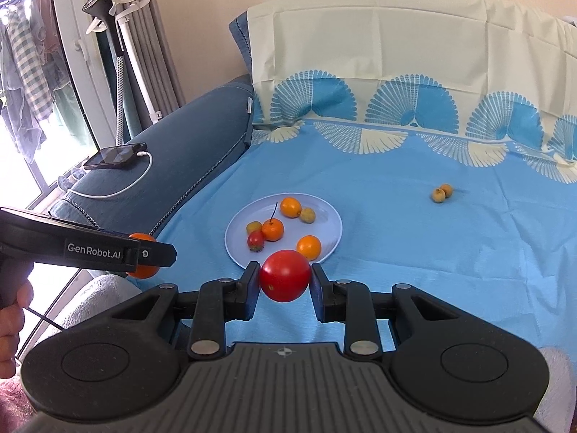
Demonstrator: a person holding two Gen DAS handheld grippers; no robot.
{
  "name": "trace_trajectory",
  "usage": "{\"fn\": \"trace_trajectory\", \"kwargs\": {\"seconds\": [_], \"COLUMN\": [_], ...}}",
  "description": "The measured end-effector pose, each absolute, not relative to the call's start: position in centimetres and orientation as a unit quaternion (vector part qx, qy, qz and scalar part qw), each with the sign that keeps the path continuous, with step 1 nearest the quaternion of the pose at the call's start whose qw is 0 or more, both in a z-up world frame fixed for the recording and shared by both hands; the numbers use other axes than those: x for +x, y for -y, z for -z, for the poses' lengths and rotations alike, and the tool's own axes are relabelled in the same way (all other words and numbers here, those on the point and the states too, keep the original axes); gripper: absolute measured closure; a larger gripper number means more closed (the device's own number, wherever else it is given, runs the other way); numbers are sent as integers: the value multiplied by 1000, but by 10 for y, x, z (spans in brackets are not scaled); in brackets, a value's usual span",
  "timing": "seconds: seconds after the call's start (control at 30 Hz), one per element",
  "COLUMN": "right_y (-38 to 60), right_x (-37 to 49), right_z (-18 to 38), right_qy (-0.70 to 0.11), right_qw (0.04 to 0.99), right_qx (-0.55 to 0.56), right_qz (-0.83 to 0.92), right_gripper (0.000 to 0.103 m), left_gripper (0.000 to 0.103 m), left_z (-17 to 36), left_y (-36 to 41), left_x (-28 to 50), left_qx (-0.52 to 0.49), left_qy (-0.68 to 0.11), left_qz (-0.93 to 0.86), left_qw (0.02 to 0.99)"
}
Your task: Organize fruits
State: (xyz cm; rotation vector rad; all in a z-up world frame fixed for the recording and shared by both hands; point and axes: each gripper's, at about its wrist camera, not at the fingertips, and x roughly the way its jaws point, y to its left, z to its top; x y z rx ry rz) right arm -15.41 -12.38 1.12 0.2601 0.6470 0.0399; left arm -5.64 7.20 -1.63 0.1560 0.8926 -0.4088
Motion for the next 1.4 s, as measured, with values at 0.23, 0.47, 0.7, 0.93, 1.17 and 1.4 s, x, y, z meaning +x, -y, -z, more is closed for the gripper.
{"fn": "trace_trajectory", "kwargs": {"seconds": [0.23, 0.47, 0.7, 0.93, 1.17, 1.4], "right_y": [122, 123, 123, 125, 125, 125], "right_x": [-152, -149, -144, -139, -132, -120], "right_z": [-10, -7, -4, -3, -2, -2], "right_qy": [-323, -330, -334, -334, -337, -340], "right_qw": [938, 936, 934, 934, 932, 931], "right_qx": [124, 124, 126, 127, 132, 133], "right_qz": [-22, -22, -23, -20, -24, -28], "right_gripper": [72, 72, 72, 72, 72, 72], "left_gripper": [63, 63, 63, 63, 63, 63], "left_z": [17, 18, 20, 21, 22, 24], "left_y": [-73, -72, -73, -73, -73, -70], "left_x": [-54, -53, -48, -41, -31, -20], "left_qx": [71, 70, 67, 66, 63, 62], "left_qy": [-429, -431, -432, -435, -436, -441], "left_qz": [194, 193, 190, 186, 183, 180], "left_qw": [879, 879, 879, 879, 879, 877]}}
